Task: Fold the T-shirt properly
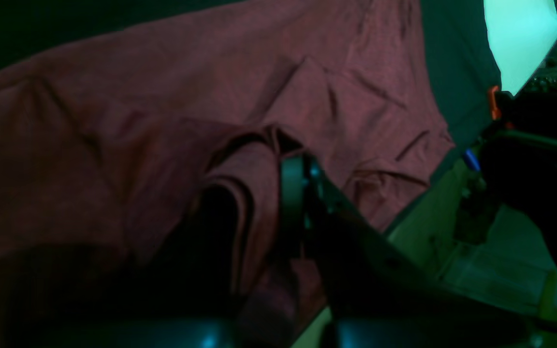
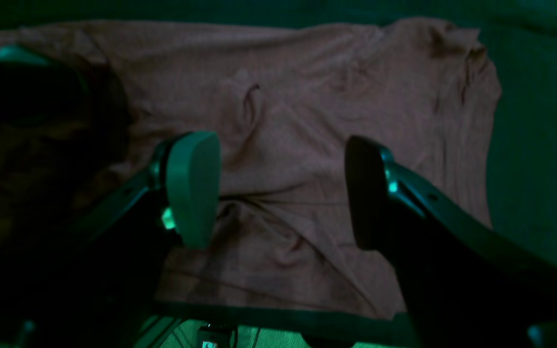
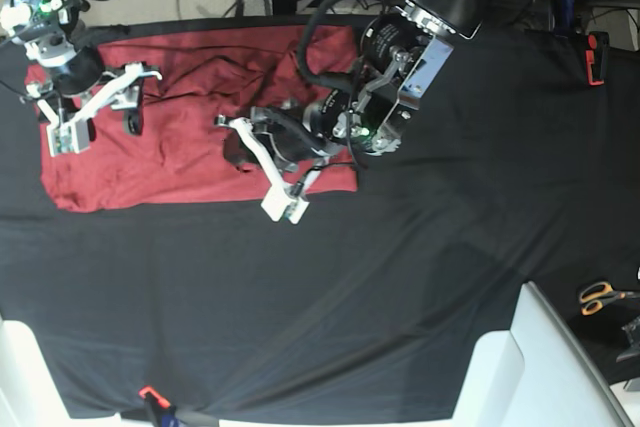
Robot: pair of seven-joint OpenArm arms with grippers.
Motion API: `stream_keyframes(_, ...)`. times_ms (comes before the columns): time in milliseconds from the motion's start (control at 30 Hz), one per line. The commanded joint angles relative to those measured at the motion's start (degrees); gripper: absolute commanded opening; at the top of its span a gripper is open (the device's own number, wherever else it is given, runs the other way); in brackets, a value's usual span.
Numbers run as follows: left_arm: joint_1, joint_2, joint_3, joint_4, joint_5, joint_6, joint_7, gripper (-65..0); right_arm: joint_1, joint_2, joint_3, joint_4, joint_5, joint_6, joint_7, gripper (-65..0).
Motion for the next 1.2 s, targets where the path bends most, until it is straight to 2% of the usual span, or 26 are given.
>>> stream_keyframes(0,-1.55,0.55,0.59,0.07,-0.76,-0.42,-0.92,-65.0,0.11,0.27,-0.05,0.81,0.89,0.10,1.26,-26.1)
stream_keyframes(33,-2.25,0.55,1.90,-0.81,-0.76,-0.42,-0.92,-62.5,0.11,0.27,-0.05,0.81,0.89,0.10,1.26,-26.1)
stream_keyframes(100,-3.92,0.55,4.45,-2.92,-1.11,-0.60,-0.92,-48.2,0.11,0.27,0.13,0.81,0.89,0.10,1.26,-26.1)
stream_keyframes(133,-4.36,0.64,5.51,-3.44,-1.11,-0.60,-0.92,-43.6,0.11,0.27,0.22,0.81,0.89,0.10,1.26,-26.1)
stream_keyframes(200,-5.60,1.43,7.44,-4.06,-1.11,-0.60,-0.92,-38.2,0.11,0.27,0.22,0.81,0.89,0.10,1.26,-26.1)
stream_keyframes(400,-9.29,5.74,12.19,-7.93,-1.11,-0.60,-0.92,-38.2,0.20,0.27,0.31,0.46,0.89,0.10,1.26,-26.1)
stream_keyframes(600,-11.05,8.37,16.94,-9.51,-1.11,-0.60,-0.92,-38.2,0.20,0.27,0.39,0.46,0.89,0.10,1.26,-26.1)
stream_keyframes(767,-12.01,7.93,13.42,-7.93,-0.85,-0.42,-1.01,-38.8,1.43,0.27,2.68,0.46,0.89,0.10,1.26,-26.1)
stream_keyframes(800,-12.19,7.14,11.14,-7.14,-0.94,-0.42,-0.92,-40.6,1.60,0.36,2.94,0.46,0.71,0.10,1.26,-26.1)
stream_keyframes(833,-12.10,5.21,8.41,-6.08,-1.11,-0.34,-0.84,-45.4,1.69,0.80,2.94,0.55,0.54,0.10,1.26,-26.1)
stream_keyframes(900,-11.49,1.25,3.14,-2.74,-1.20,-0.34,-0.75,-61.2,1.60,2.65,1.45,0.90,0.54,0.10,1.17,-26.1)
stream_keyframes(933,-10.34,-1.12,0.32,-0.98,-1.20,-0.34,-0.57,-65.0,1.43,3.35,-0.31,0.90,0.45,0.10,1.17,-26.3)
stream_keyframes(1067,-3.57,-10.35,-14.10,6.31,-1.20,-0.34,4.79,-65.0,0.99,8.10,-11.21,1.25,-5.35,0.01,-1.29,-26.6)
stream_keyframes(1167,4.43,-16.24,-26.49,11.41,-1.03,-0.60,5.93,-65.0,1.16,8.71,-19.65,3.10,-12.47,-0.34,-1.64,-27.3)
